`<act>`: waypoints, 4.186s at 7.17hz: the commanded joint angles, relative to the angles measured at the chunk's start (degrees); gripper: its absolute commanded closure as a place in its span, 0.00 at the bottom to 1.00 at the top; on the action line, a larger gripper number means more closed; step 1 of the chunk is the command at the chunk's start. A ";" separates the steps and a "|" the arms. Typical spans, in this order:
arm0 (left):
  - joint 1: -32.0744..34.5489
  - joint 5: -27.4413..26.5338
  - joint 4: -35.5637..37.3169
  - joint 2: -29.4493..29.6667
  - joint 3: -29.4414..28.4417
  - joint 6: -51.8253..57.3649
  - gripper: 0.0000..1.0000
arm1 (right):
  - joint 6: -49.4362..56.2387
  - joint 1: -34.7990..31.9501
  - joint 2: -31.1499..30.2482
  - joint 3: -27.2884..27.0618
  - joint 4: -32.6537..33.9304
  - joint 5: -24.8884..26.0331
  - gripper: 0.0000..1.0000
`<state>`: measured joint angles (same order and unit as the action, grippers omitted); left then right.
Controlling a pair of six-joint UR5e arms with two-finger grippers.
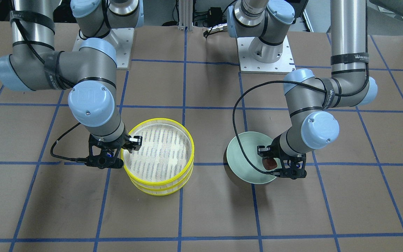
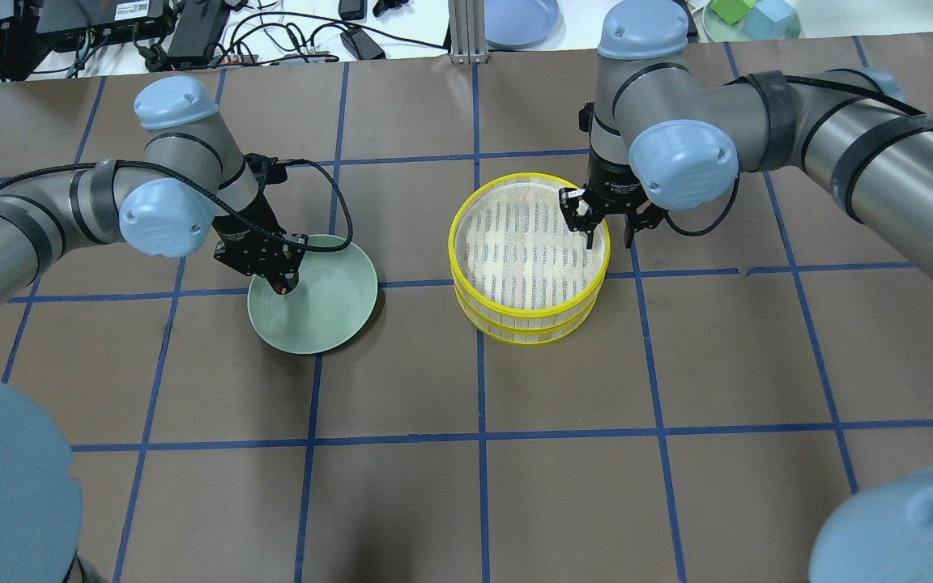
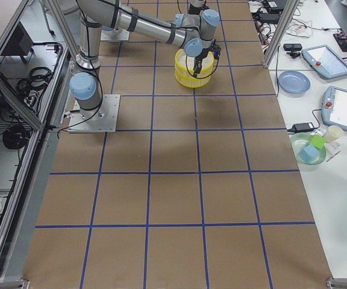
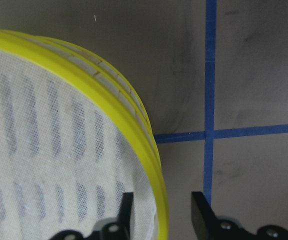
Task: Place buns in different layers of steamer
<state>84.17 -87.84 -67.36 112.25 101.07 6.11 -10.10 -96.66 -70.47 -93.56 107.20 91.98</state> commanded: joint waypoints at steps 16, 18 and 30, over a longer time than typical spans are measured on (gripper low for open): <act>29.56 8.57 5.49 1.41 -12.65 -46.82 0.00 | 1.49 1.04 -16.98 7.95 -18.08 -1.19 0.00; 26.07 5.41 4.70 -2.46 -12.74 -38.51 0.00 | 2.54 1.21 -16.98 7.96 -18.00 0.04 0.00; 6.88 -4.88 -16.83 -21.37 -13.79 -10.33 0.00 | 2.46 0.95 -16.54 7.87 -17.91 -0.84 0.00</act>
<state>90.90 -92.88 -83.75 90.99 87.27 -4.26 -7.64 -95.72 -87.01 -85.69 89.29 91.16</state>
